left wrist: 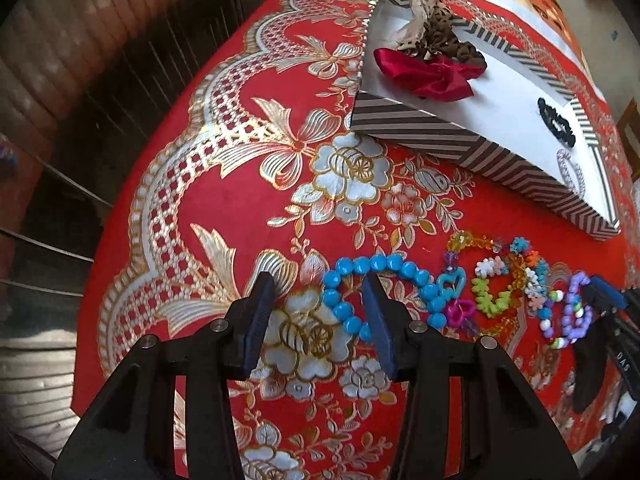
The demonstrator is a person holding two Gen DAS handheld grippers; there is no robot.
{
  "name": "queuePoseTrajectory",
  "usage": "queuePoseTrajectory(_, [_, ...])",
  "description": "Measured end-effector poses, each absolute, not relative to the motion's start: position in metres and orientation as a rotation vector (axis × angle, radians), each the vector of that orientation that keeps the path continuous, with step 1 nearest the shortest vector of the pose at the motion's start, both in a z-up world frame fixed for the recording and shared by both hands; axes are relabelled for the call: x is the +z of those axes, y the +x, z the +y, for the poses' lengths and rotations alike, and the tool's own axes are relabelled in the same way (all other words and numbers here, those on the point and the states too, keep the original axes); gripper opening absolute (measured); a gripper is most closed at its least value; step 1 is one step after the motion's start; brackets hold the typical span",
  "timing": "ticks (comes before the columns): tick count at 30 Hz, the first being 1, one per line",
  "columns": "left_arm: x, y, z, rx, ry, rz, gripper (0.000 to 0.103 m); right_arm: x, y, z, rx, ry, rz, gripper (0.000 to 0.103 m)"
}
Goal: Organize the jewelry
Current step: 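Grasp the blue bead bracelet with the left gripper while the right grasps the purple bead bracelet, then carry both bracelets into the white tray and open both grippers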
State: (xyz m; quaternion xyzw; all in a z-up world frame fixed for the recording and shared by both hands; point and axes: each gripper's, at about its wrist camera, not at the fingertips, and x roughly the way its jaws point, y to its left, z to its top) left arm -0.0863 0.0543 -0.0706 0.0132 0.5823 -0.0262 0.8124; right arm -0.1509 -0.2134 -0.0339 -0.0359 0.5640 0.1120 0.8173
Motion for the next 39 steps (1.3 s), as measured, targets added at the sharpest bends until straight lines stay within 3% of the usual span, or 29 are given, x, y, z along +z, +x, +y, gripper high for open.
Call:
queuePoseTrajectory(2, [-0.071, -0.086, 0.052, -0.071, 0.031, 1.234, 0.043, -0.034, -0.151, -0.216, 0.228, -0.06, 1.184, 0.01])
queuePoseTrajectory(4, [-0.07, -0.083, 0.051, -0.082, 0.037, 1.226, 0.011, -0.034, -0.15, -0.22, 0.233, -0.002, 1.181, 0.009])
queuePoseTrajectory(5, [-0.07, -0.082, 0.051, -0.089, 0.03, 1.233, 0.01, -0.03, -0.152, -0.223, 0.248, 0.055, 1.169, 0.009])
queuePoseTrajectory(22, [0.014, -0.095, 0.037, -0.196, -0.036, 1.09, 0.007, 0.063, -0.168, -0.223, 0.309, 0.126, 0.922, 0.009])
queuePoseTrajectory(39, [0.054, -0.077, -0.025, -0.305, 0.078, 0.977, 0.007, 0.09, -0.161, -0.25, 0.26, 0.15, 0.861, 0.009])
